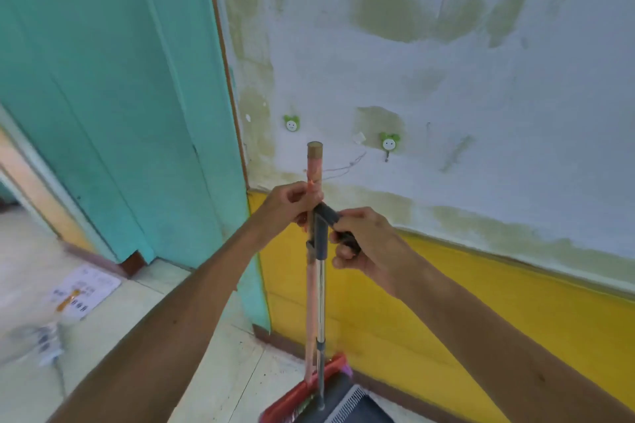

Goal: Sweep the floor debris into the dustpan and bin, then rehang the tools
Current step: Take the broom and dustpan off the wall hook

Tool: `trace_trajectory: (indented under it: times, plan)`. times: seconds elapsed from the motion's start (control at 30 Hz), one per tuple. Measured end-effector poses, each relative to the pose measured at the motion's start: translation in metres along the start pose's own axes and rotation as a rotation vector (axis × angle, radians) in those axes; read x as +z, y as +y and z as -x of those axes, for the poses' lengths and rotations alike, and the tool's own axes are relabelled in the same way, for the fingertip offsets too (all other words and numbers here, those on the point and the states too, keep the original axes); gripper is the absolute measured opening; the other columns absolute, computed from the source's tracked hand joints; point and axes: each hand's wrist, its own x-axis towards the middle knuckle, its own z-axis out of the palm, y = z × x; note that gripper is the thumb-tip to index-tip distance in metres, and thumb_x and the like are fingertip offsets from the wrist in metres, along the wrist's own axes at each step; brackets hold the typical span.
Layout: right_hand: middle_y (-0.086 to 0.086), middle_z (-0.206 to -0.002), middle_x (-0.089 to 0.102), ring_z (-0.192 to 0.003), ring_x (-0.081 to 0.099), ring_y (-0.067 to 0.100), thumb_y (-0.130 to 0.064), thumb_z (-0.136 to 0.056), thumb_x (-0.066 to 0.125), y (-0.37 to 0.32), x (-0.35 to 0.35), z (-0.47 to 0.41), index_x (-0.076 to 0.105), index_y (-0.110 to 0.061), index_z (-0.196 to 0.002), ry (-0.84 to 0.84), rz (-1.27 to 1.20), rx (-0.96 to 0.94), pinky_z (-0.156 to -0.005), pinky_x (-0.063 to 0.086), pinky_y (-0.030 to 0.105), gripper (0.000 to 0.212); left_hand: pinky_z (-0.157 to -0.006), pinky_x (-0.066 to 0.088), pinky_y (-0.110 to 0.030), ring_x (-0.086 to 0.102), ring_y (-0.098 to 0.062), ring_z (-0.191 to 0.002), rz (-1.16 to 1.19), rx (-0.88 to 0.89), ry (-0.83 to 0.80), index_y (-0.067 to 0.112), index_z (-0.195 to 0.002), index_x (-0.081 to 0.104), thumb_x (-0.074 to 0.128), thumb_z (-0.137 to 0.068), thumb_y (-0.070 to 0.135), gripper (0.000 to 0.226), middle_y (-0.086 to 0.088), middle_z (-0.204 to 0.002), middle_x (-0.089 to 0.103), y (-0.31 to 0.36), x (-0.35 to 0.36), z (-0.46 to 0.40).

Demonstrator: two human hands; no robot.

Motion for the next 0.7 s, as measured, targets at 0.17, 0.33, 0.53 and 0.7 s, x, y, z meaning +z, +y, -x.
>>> trace_trajectory:
  times: [0.17, 0.33, 0.53, 0.7]
  plan:
    - [0.007, -0.055, 0.048, -0.041, 0.048, 0.014, 0.000, -0.095, 0.060, 0.043, 0.044, 0.016, 0.065, 0.001, -0.094, -0.116, -0.248, -0.069, -0.049, 0.057, 0.030, 0.006, -0.064, 0.038, -0.029, 0.046, -0.008, -0.061, -0.267, -0.123, 0.401, 0.017, -0.071, 0.056, 0.053, -0.089, 0.044, 0.033, 0.011, -0.064, 0.048, 0.005, -0.022, 0.097]
    - [0.001, -0.054, 0.053, -0.041, 0.051, 0.007, -0.022, -0.097, 0.062, 0.097, 0.123, 0.048, 0.061, -0.013, -0.079, -0.069, -0.242, 0.019, -0.042, 0.046, 0.022, 0.020, -0.063, 0.039, -0.026, 0.047, -0.011, -0.059, -0.300, -0.284, 0.801, 0.013, -0.068, 0.051, 0.052, -0.093, 0.021, 0.026, -0.002, -0.064, 0.049, 0.012, -0.007, 0.215]
    - [0.011, -0.089, 0.067, -0.085, 0.065, 0.030, -0.039, -0.102, 0.048, 0.184, 0.192, 0.120, 0.065, -0.011, -0.091, -0.330, 0.106, 0.184, -0.081, 0.053, 0.044, 0.034, -0.049, 0.044, -0.015, 0.054, 0.000, -0.049, -0.233, -0.408, 1.195, 0.021, -0.060, 0.050, 0.051, -0.084, 0.028, 0.025, 0.008, -0.055, 0.055, 0.004, 0.046, 0.377]
    - [0.009, -0.072, 0.068, -0.056, 0.067, 0.023, -0.038, -0.103, 0.044, 0.234, 0.222, 0.198, 0.058, -0.013, -0.080, -0.498, 0.136, 0.300, -0.046, 0.050, 0.028, 0.036, -0.056, 0.057, -0.030, 0.069, -0.015, -0.059, -0.114, -0.440, 1.450, 0.028, -0.058, 0.064, 0.053, -0.078, 0.024, 0.024, 0.001, -0.063, 0.071, 0.003, 0.096, 0.504]
